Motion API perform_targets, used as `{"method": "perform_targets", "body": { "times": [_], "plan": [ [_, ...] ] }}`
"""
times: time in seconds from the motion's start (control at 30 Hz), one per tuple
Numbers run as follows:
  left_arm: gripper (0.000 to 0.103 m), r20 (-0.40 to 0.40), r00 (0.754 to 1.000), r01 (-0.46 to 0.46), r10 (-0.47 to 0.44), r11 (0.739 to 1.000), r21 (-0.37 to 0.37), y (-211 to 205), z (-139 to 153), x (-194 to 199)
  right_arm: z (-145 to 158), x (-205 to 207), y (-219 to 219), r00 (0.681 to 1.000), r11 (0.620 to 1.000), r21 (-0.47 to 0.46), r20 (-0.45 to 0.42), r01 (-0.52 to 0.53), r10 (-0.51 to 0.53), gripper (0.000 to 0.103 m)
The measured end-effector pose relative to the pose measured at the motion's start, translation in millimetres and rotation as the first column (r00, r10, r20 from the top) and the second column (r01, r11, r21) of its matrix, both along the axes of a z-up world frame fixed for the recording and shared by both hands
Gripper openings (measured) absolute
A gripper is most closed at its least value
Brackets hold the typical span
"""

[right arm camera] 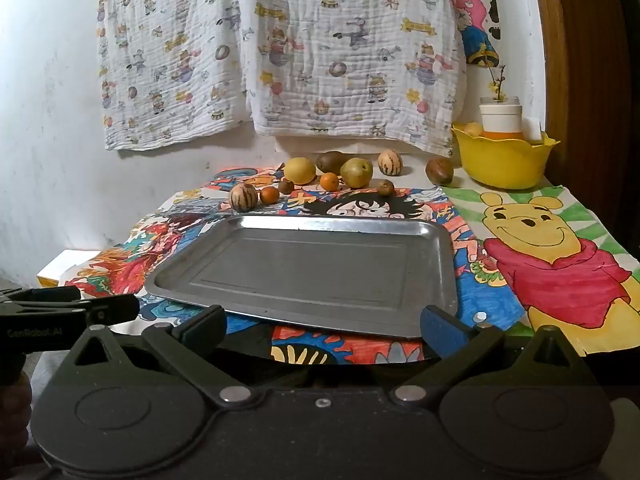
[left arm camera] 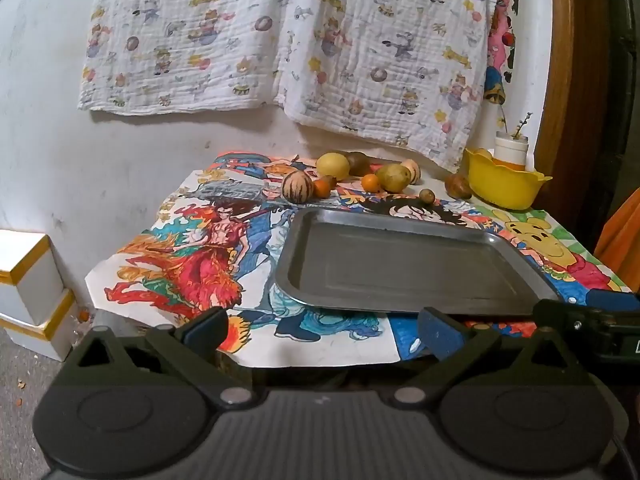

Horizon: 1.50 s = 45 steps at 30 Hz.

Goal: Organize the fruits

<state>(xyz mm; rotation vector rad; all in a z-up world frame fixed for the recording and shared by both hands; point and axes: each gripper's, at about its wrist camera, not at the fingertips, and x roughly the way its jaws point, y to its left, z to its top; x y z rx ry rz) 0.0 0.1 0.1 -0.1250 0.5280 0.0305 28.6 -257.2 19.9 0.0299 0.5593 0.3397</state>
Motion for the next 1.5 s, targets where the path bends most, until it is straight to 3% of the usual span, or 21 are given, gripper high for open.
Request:
{"method": "perform_targets", "body": {
  "times": [1.5],
  "plan": [
    [0.103,-0.009,1.000,-0.001,0.001,1.000,0.002,-0.1,-0.1,0.3,-2.0,0.9,0.5,1.000,1.000,0.002,-0.006,0.000,0.000,0.103]
  ]
}}
